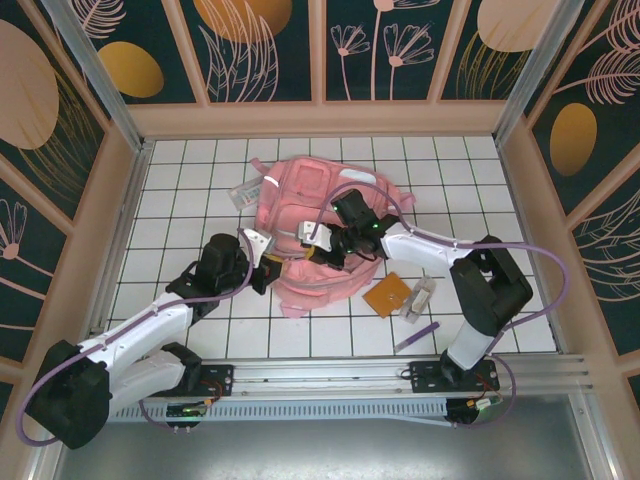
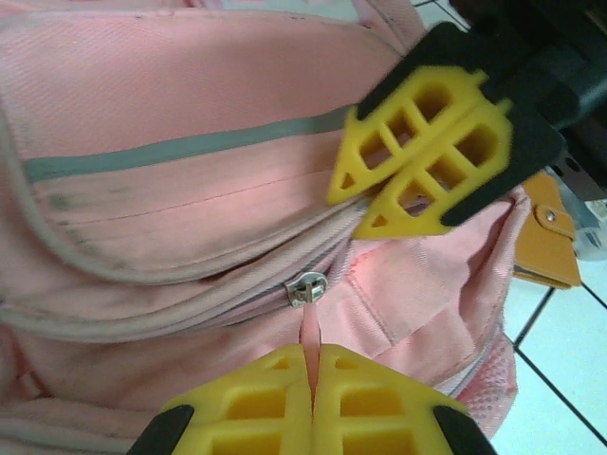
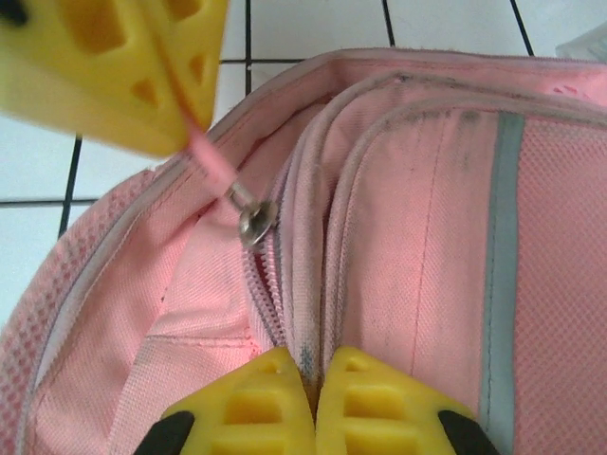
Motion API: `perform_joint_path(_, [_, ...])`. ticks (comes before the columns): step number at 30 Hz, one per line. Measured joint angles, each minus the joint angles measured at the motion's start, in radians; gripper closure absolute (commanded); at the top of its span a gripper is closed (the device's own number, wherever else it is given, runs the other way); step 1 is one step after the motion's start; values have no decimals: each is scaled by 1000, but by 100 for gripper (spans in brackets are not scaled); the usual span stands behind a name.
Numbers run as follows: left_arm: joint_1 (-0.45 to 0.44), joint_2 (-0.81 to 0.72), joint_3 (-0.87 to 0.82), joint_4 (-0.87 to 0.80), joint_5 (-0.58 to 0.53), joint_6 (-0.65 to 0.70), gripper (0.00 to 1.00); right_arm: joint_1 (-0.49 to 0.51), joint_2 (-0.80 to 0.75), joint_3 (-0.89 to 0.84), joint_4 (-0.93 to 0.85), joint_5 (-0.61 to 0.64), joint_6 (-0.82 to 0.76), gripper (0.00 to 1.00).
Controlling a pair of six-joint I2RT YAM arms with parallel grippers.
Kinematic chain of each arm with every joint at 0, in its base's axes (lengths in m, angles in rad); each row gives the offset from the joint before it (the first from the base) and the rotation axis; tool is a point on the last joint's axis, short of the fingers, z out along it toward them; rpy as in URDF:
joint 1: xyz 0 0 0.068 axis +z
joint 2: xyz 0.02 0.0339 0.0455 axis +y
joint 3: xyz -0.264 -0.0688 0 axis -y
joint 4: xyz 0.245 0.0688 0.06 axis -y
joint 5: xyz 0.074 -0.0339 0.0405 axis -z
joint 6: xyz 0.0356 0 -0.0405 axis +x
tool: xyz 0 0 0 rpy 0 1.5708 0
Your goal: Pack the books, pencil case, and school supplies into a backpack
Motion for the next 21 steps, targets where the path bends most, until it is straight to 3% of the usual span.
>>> perform_joint_path(7, [-4,-39,-16,3,-179,-87,100,-48,-158,-111,-4,35,-226,100])
perform_joint_path(12, [35,-9,-42,75,-208,-124,100,-119,-308,-211,-2,-16,-334,100])
perform_joint_path(13, [40,5,-42,98,-201,-122,100,-127,-330,-229,-1,-22,-353,93])
perform_joint_path(16, [49,52,-38,129,-144,-81,100,-141,-369,-279,0,-22,-391,50])
perform_joint_path(21, [50,154,40,69,-13,41,100,-188,-393,-312,20,-41,-320,33])
